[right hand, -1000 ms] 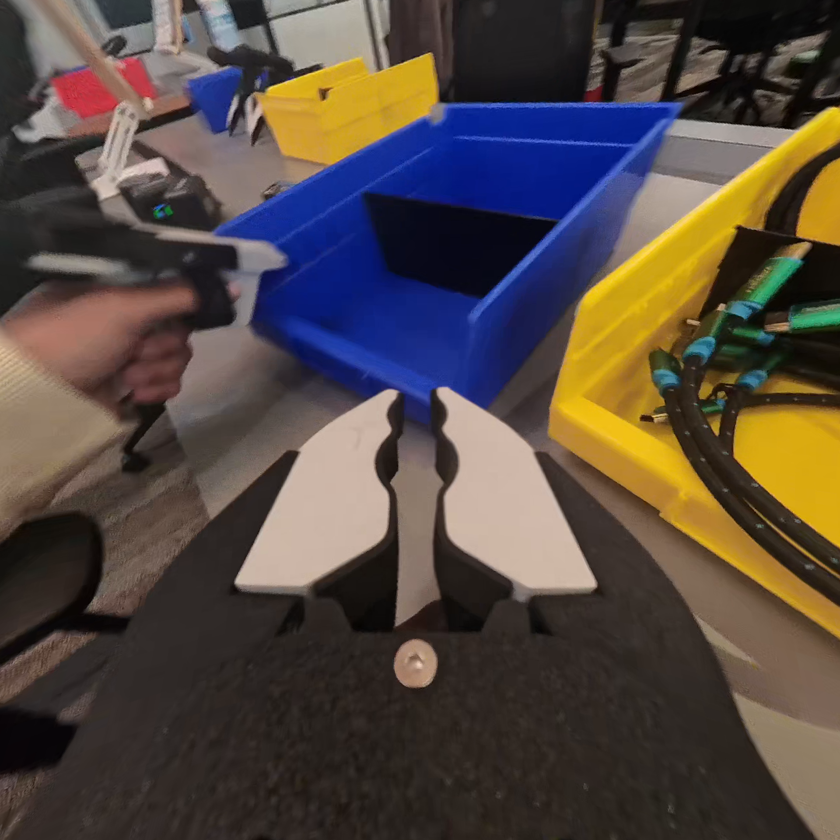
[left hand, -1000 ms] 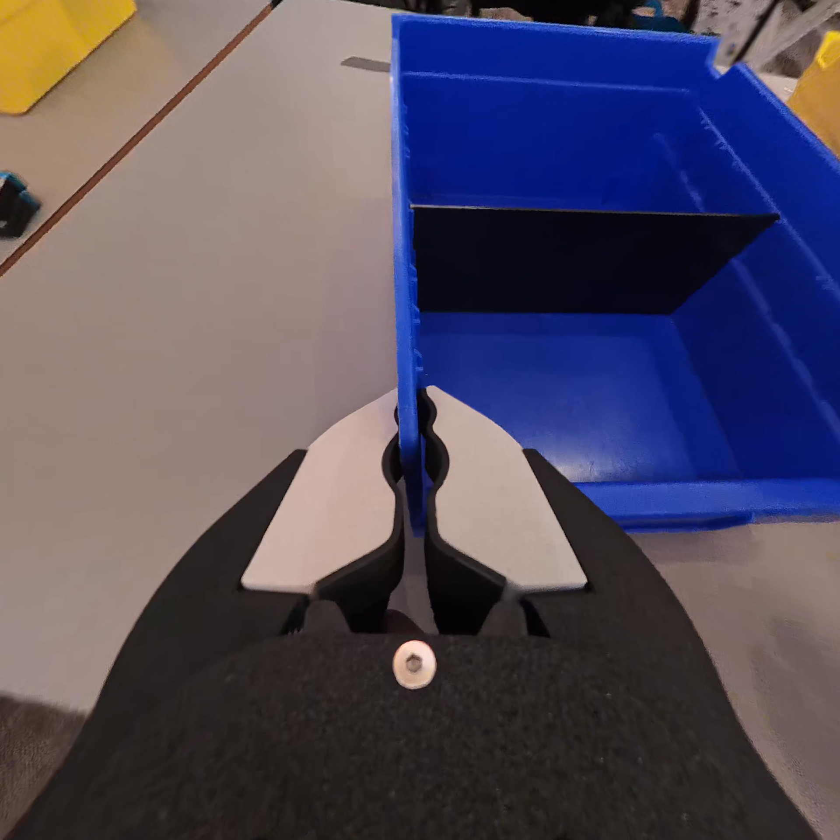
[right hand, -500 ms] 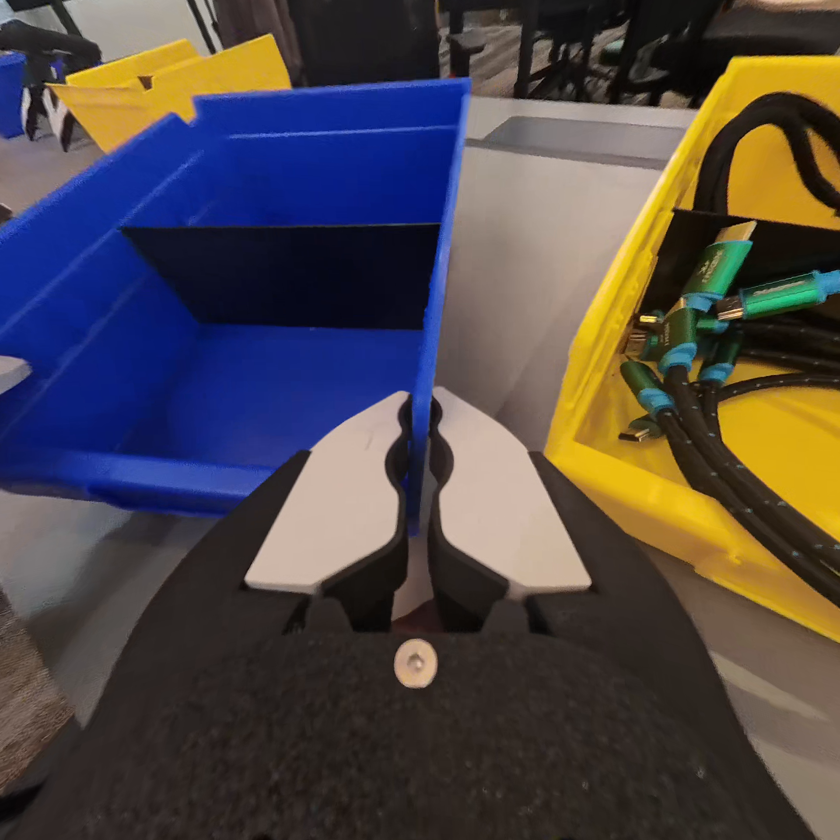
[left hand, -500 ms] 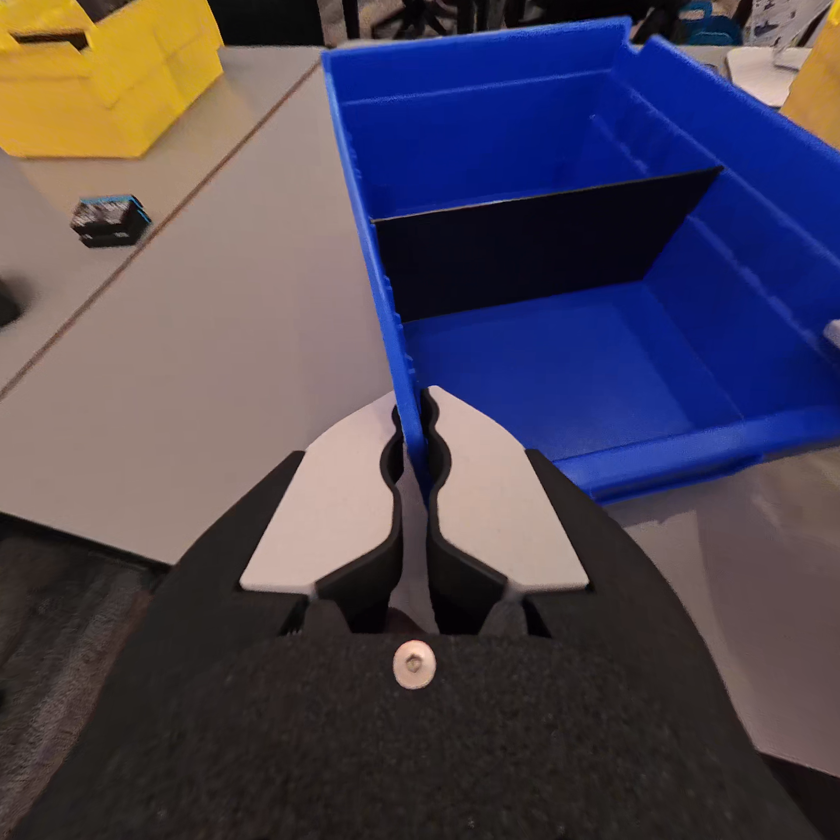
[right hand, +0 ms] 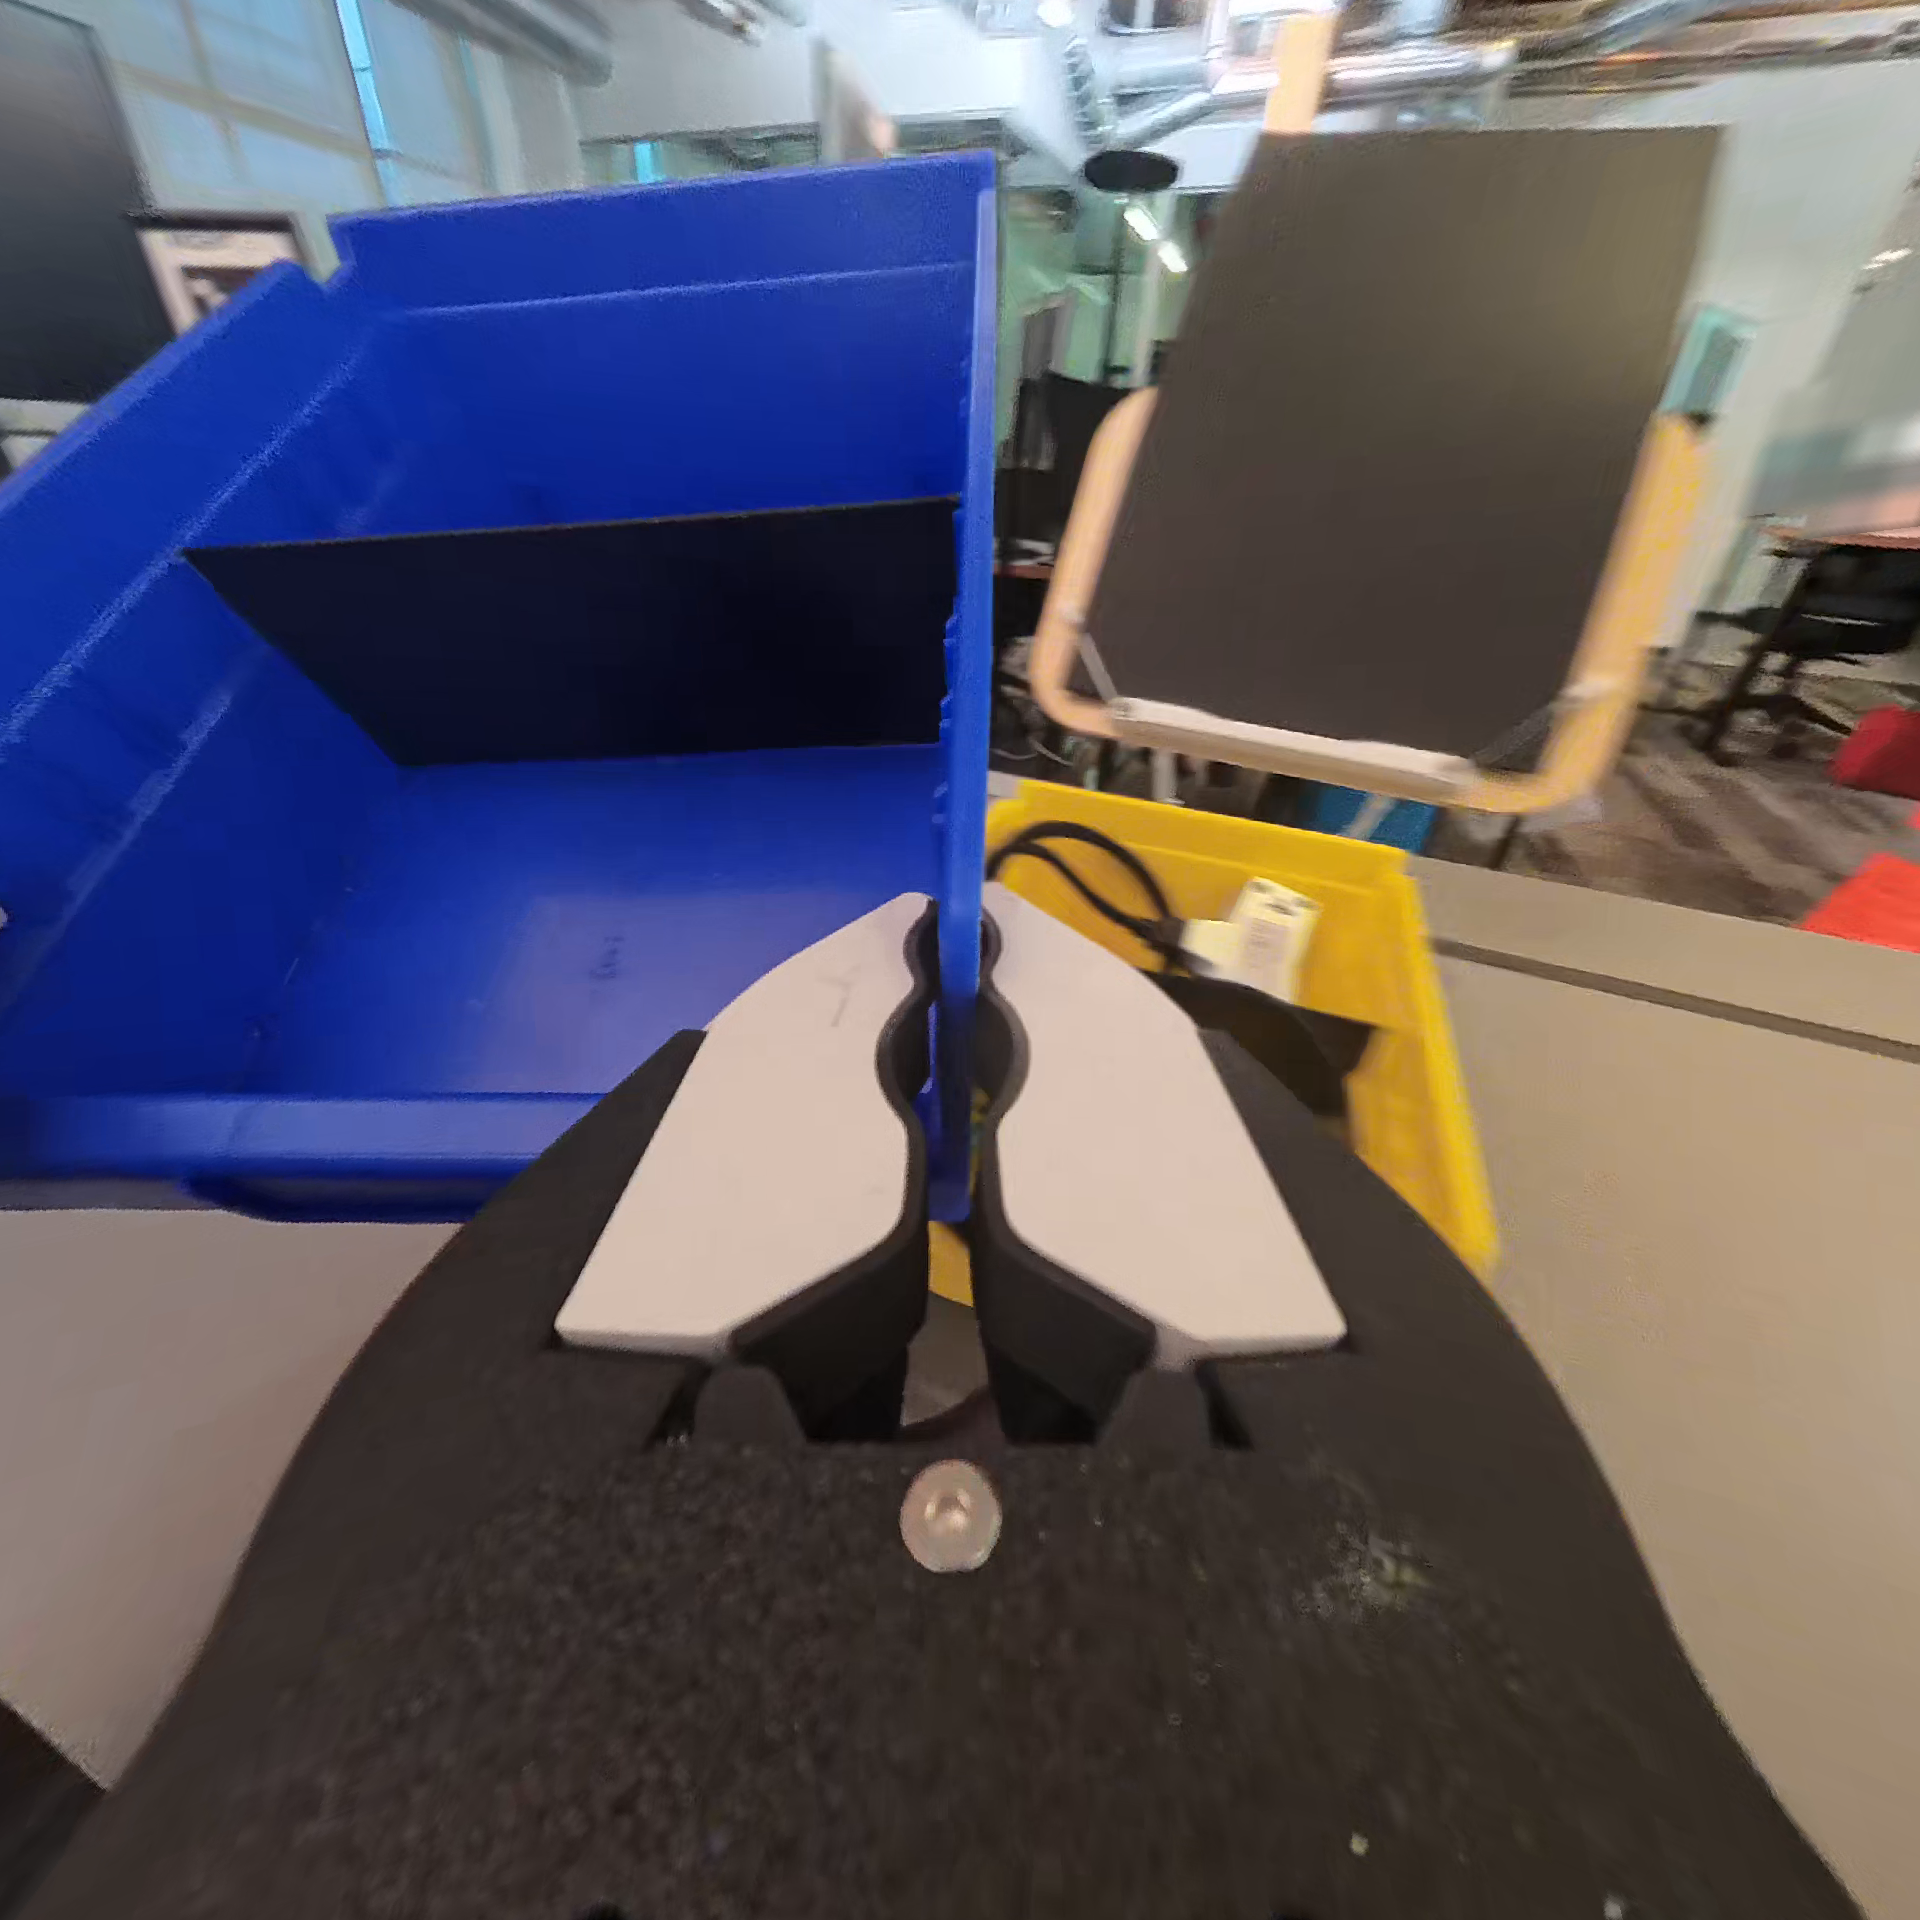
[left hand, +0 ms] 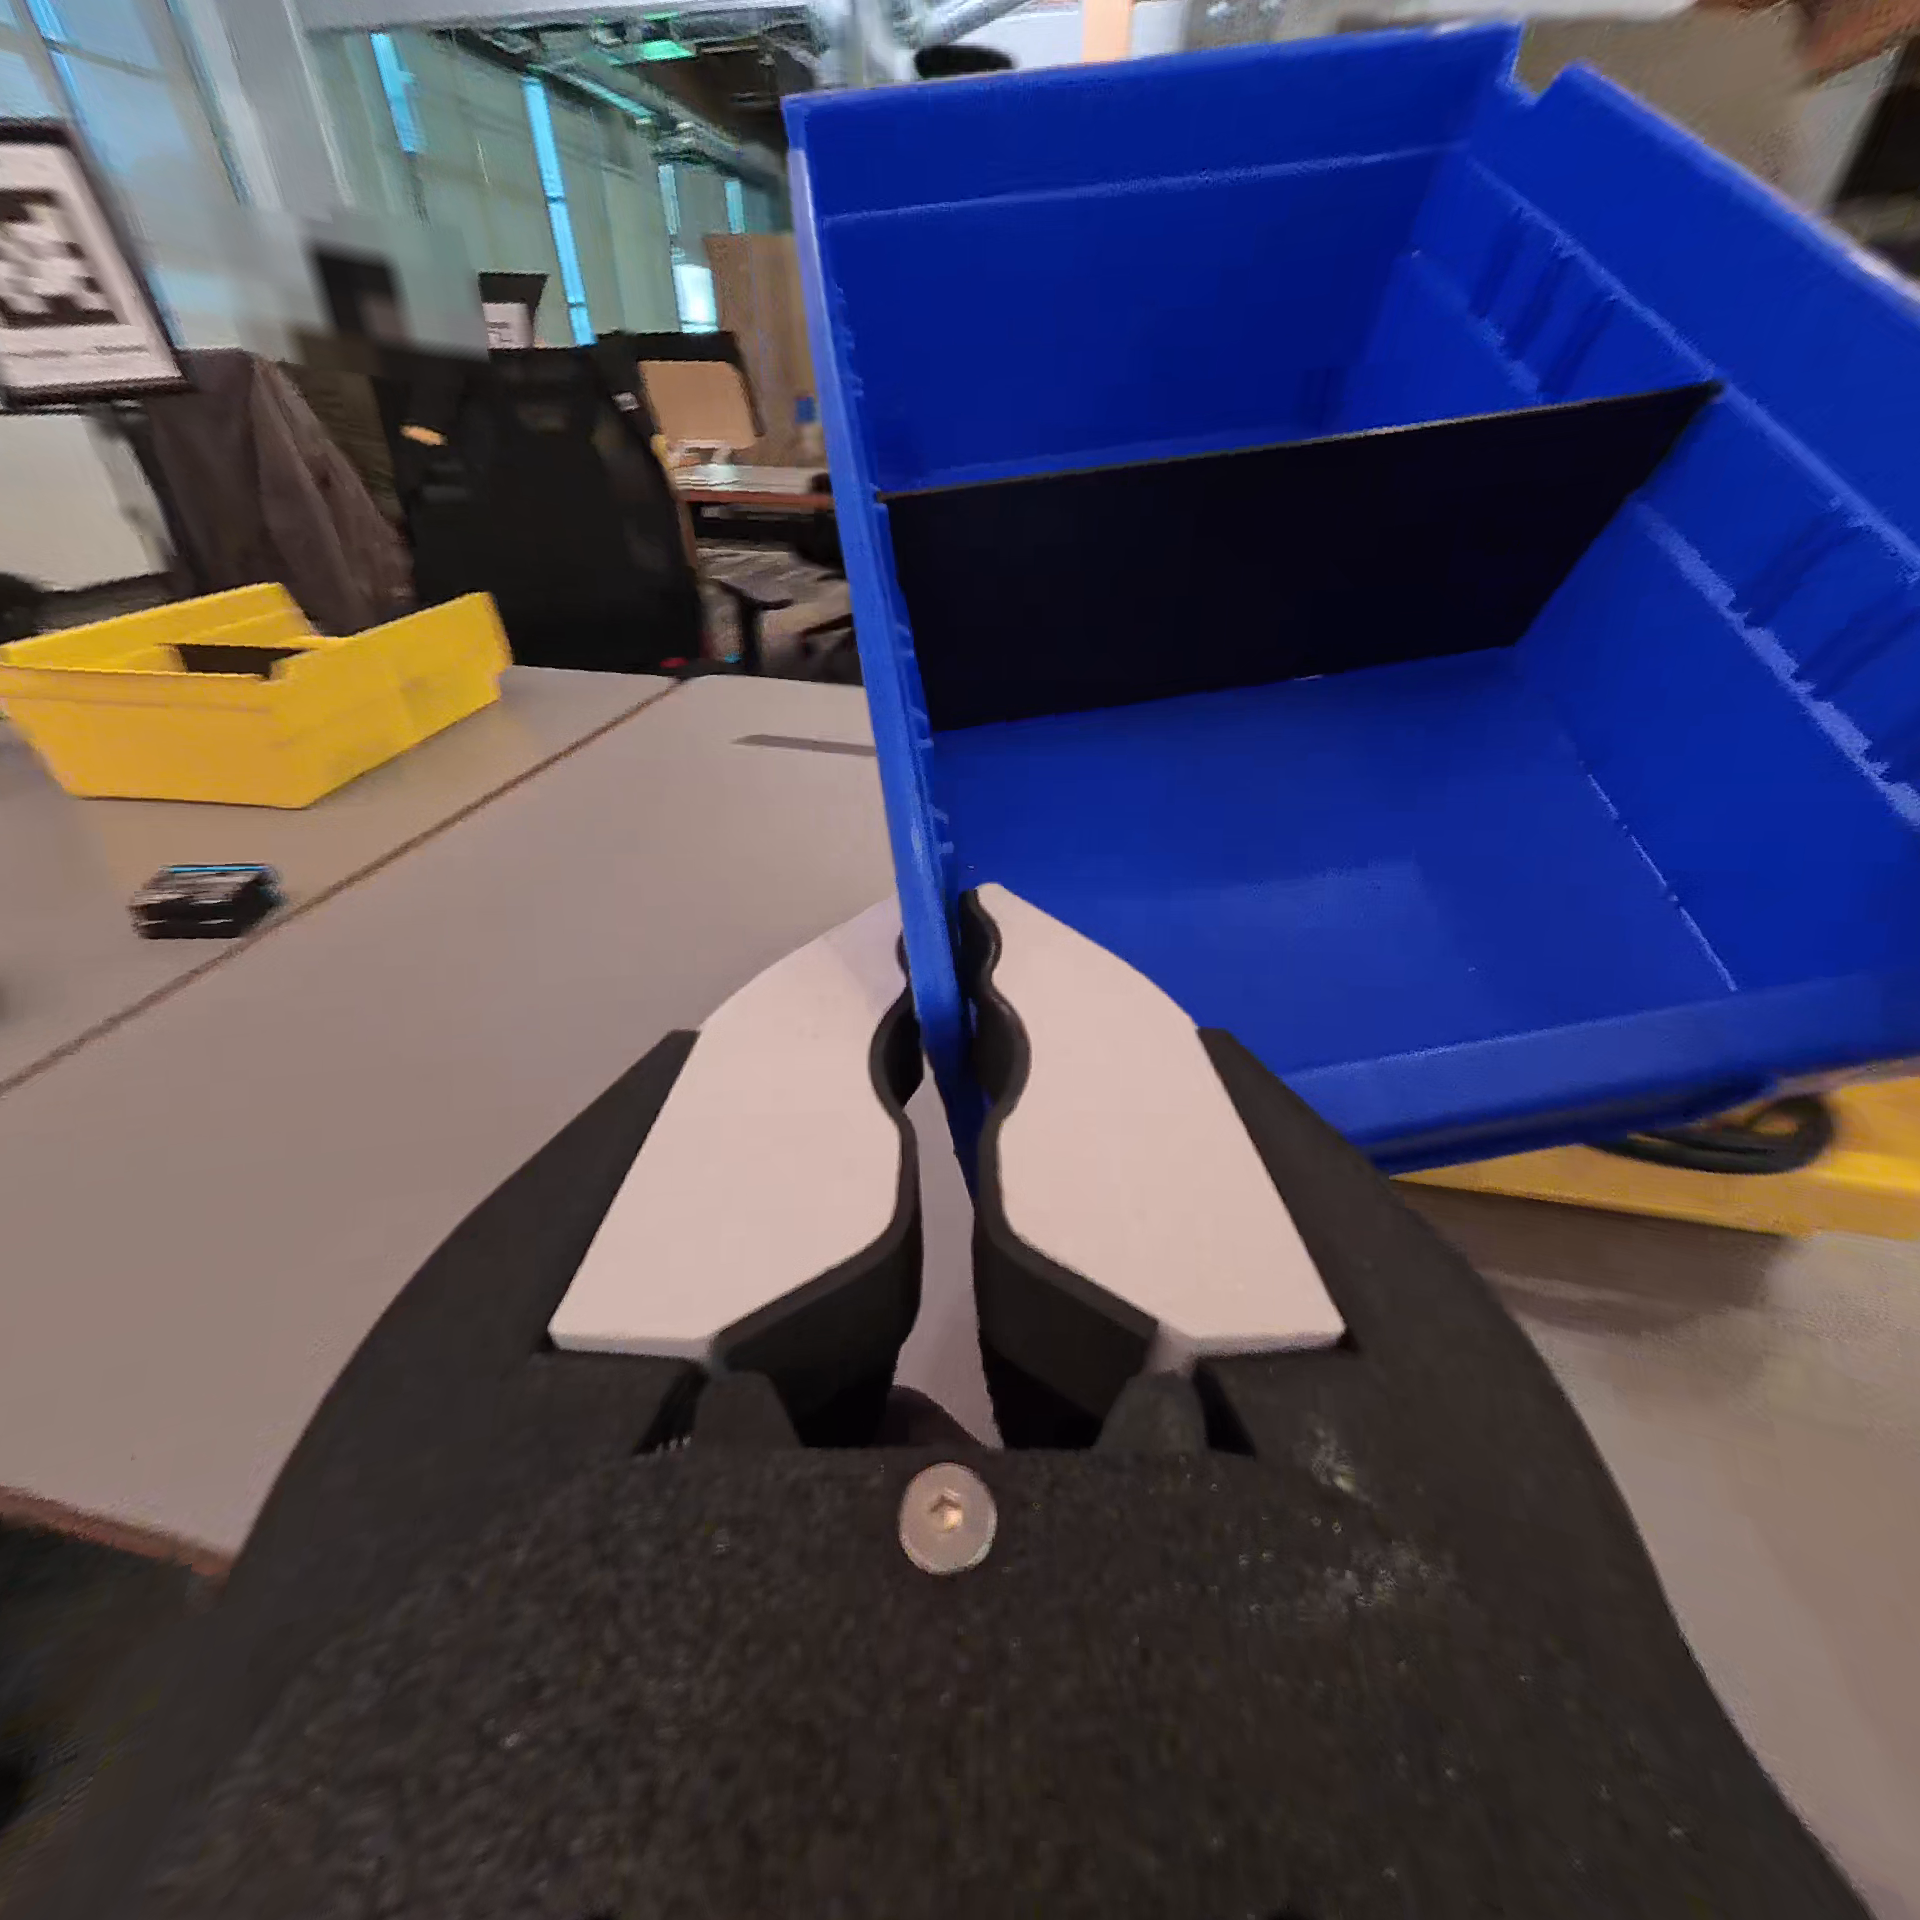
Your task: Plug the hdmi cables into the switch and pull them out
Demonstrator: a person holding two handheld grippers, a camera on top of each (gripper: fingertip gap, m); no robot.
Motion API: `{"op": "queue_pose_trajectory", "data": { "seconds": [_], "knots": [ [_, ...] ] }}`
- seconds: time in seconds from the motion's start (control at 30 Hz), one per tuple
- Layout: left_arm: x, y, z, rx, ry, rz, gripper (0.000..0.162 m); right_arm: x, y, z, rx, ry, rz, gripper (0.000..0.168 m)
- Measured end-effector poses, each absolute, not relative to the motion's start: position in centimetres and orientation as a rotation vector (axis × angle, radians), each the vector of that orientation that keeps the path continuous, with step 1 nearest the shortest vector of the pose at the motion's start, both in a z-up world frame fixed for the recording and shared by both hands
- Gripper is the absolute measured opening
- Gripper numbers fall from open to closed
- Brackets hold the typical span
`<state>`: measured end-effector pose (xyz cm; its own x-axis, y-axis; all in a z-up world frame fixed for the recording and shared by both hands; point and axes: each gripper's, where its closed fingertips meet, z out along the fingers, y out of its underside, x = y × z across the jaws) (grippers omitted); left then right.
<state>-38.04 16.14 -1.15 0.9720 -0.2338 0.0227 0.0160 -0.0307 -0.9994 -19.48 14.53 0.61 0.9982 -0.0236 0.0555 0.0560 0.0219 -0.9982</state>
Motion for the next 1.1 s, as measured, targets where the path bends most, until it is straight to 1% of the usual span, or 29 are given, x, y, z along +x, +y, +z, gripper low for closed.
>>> {"op": "queue_pose_trajectory", "data": {
  "seconds": [0.17, 0.3, 0.4, 0.53, 0.73, 0.8, 0.93, 1.0, 1.03, 1.07, 1.1],
  "knots": [
    [-24.1, 12.4, 0.3, -1.596, 0.364, -0.402, 0.003, -6.9, 6.2, 1.7, -1.562, 0.172, -0.232, 0.002],
    [-11.4, 10.5, -0.8, -1.557, 0.624, -0.404, 0.006, 4.4, 0.8, 2.1, -1.584, 0.309, -0.431, 0.002],
    [-3.3, 10.5, -2.7, -1.623, 0.706, -0.457, 0.006, 12.3, -0.1, 0.2, -1.66, 0.406, -0.439, 0.002],
    [3.9, 11.7, -6.9, -1.793, 0.753, -0.483, 0.005, 20.3, 1.6, -5.2, -1.812, 0.483, -0.319, 0.003],
    [7.6, 12.9, -11.8, -1.881, 0.806, -0.418, 0.009, 25.0, 4.6, -13.0, -1.951, 0.516, -0.089, 0.003],
    [7.8, 12.7, -13.0, -1.895, 0.803, -0.471, 0.01, 25.2, 4.9, -13.4, -1.93, 0.504, -0.037, 0.004],
    [8.0, 12.1, -13.0, -1.873, 0.864, -0.499, 0.014, 25.5, 4.6, -13.5, -1.998, 0.461, -0.16, 0.003],
    [7.9, 11.1, -12.2, -1.873, 0.883, -0.631, 0.025, 25.4, 4.4, -13.5, -1.968, 0.518, -0.106, 0.004],
    [7.3, 10.4, -11.0, -1.854, 0.879, -0.717, 0.026, 25.4, 4.0, -13.5, -1.966, 0.542, -0.107, 0.015],
    [6.0, 9.6, -9.4, -1.822, 0.871, -0.816, 0.028, 25.4, 3.2, -13.1, -1.957, 0.548, -0.134, 0.029],
    [4.2, 8.7, -7.6, -1.794, 0.861, -0.918, 0.029, 25.5, 2.1, -12.5, -1.947, 0.553, -0.188, 0.032]
  ]
}}
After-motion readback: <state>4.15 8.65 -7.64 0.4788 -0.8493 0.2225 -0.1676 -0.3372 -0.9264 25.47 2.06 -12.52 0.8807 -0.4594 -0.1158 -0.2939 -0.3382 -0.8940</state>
